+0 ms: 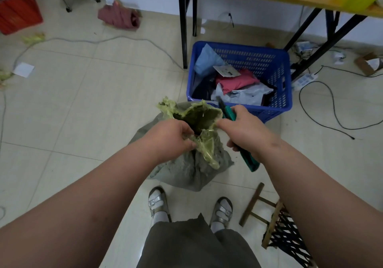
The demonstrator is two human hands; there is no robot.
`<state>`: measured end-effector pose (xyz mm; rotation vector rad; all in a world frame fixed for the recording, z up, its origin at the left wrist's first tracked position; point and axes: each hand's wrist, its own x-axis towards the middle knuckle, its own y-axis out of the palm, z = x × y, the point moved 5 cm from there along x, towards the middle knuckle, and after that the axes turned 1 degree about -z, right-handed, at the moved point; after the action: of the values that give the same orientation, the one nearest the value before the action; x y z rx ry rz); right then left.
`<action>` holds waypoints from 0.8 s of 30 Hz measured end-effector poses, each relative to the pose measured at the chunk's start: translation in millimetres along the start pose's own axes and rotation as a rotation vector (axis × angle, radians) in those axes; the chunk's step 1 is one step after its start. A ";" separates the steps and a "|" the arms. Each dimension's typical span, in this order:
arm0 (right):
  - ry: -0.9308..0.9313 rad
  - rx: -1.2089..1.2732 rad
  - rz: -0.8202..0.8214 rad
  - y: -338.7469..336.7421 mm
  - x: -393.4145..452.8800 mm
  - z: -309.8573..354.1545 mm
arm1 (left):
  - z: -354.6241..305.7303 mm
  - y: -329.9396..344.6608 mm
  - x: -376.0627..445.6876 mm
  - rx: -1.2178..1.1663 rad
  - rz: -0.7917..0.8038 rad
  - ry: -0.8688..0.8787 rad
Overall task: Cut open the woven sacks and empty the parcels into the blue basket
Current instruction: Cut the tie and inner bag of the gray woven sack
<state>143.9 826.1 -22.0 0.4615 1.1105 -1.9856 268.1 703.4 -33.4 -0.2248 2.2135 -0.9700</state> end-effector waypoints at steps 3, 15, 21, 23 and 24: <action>-0.046 -0.130 -0.041 -5.2 -13.8 0.9 | 1.7 2.7 -1.3 -0.002 0.000 -0.022; -0.199 -0.593 0.207 12.3 -45.8 24.0 | 2.6 8.3 -5.1 -0.056 -0.046 -0.047; -0.203 -0.676 0.217 11.4 -49.8 31.5 | 5.6 11.5 -8.7 -0.287 -0.023 -0.063; -0.207 -0.706 0.259 15.3 -51.3 34.3 | 3.0 12.0 -8.9 -0.220 0.018 -0.024; -0.206 -0.726 0.283 18.3 -51.9 34.9 | 1.7 12.5 -8.9 -0.192 0.051 -0.023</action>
<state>192.5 815.7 20.2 0.0208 1.4371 -1.2368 277.3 714.9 -38.2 -0.2646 2.2812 -0.7243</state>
